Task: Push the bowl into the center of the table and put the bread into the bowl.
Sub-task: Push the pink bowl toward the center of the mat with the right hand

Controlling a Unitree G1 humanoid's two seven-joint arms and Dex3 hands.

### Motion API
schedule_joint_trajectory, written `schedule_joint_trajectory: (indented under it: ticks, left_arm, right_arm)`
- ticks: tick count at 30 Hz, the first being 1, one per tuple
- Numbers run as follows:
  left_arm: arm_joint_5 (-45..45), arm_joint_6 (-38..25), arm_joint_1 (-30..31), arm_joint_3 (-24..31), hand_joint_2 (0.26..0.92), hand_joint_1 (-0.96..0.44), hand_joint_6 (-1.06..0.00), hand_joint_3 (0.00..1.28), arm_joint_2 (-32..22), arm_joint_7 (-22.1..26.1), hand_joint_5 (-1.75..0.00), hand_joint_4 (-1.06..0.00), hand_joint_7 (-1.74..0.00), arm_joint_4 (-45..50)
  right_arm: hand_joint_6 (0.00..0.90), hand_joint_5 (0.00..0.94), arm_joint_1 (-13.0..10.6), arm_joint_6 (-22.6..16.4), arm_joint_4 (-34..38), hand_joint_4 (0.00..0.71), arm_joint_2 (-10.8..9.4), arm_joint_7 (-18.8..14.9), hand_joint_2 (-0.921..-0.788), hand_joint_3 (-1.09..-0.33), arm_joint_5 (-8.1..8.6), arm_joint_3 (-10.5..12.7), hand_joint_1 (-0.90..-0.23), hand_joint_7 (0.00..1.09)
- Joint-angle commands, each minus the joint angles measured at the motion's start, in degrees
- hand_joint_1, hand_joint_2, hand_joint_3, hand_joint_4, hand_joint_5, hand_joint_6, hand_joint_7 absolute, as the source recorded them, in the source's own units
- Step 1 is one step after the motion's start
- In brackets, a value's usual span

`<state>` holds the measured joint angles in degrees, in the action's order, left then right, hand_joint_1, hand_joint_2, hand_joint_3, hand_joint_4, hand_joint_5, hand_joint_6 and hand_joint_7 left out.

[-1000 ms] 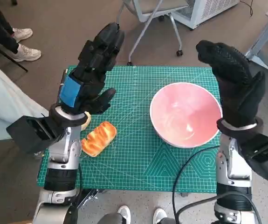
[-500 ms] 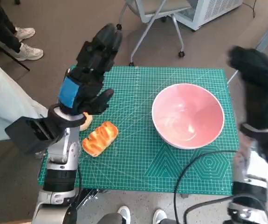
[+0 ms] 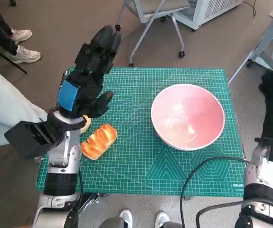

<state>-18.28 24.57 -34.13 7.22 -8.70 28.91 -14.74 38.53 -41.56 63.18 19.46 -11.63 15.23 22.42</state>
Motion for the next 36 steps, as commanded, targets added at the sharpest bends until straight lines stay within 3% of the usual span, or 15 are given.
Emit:
schedule_joint_trajectory:
  ticks: [1, 11, 19, 36]
  left_arm:
    - [0.48, 1.33, 0.17, 0.41, 0.921, -0.63, 0.00, 0.52, -0.38, -0.27, -0.01, -0.02, -0.31, -0.87]
    - [0.48, 1.99, 0.05, 0.63, 0.921, -0.62, 0.00, 0.53, -0.96, -0.11, -0.01, -0.02, -0.31, -1.44]
    - [0.45, 1.49, 0.99, 0.86, 0.921, -0.62, 0.00, 0.53, -1.75, -0.42, -0.01, -0.02, -0.31, 0.07]
    - [0.56, 0.75, 3.95, 1.69, 0.921, -0.63, 0.00, 0.52, -3.50, -1.73, 0.00, -0.01, -0.28, 3.37]
  right_arm:
    - [0.144, 0.000, 0.84, 3.85, 6.37, 0.103, 0.02, 1.80, -0.921, -0.832, -1.44, -0.21, -0.582, 0.25]
    - [0.171, 0.016, 2.11, 12.34, 10.57, 0.141, -2.59, 3.95, -0.921, -0.835, -3.31, -1.53, -0.619, 0.24]
    - [0.170, 0.003, 3.41, 16.30, 11.26, 0.124, -6.43, 2.93, -0.921, -0.817, -1.64, -0.27, -0.631, 0.23]
    - [0.188, 0.003, 6.64, 17.52, 11.49, 0.121, -11.93, 2.31, -0.921, -0.788, -2.54, -0.56, -0.643, 0.23]
